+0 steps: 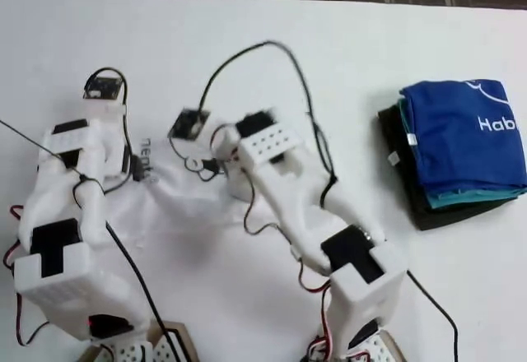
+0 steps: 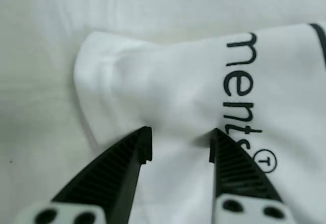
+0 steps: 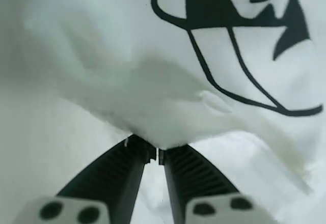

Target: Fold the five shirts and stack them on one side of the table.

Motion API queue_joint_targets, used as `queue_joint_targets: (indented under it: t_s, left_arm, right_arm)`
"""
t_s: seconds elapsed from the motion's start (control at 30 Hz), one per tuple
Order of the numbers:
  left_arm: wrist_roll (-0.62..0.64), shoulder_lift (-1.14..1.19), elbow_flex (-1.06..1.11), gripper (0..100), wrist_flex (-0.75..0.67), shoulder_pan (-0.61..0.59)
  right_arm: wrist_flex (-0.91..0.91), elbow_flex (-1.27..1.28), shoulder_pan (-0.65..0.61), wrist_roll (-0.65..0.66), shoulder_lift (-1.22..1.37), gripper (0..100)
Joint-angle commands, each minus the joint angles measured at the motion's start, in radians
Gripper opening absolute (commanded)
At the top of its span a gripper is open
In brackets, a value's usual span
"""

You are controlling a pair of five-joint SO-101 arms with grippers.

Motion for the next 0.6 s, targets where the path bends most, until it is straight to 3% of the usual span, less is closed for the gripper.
queue_joint_targets:
  t_s: [0.0,0.2,0.47,0.57]
  left_arm:
    - [0.014,-0.005,-0.038,20,0.021,-0.003]
    - [0.054,-0.005,-0.173,20,0.175,0.008]
    - [0.061,-0.003,-0.476,20,0.511,-0.009]
    - [0.061,0.005,-0.493,21,0.545,-0.052]
  right_arm:
    - [-0.104,0.058,-0.035,-0.011,-0.065,2.2]
    - [-0.102,0.063,-0.033,-0.009,-0.104,2.2]
    - [-0.101,0.064,-0.035,-0.009,-0.269,2.2]
    - [-0.099,0.068,-0.028,-0.009,-0.340,2.5]
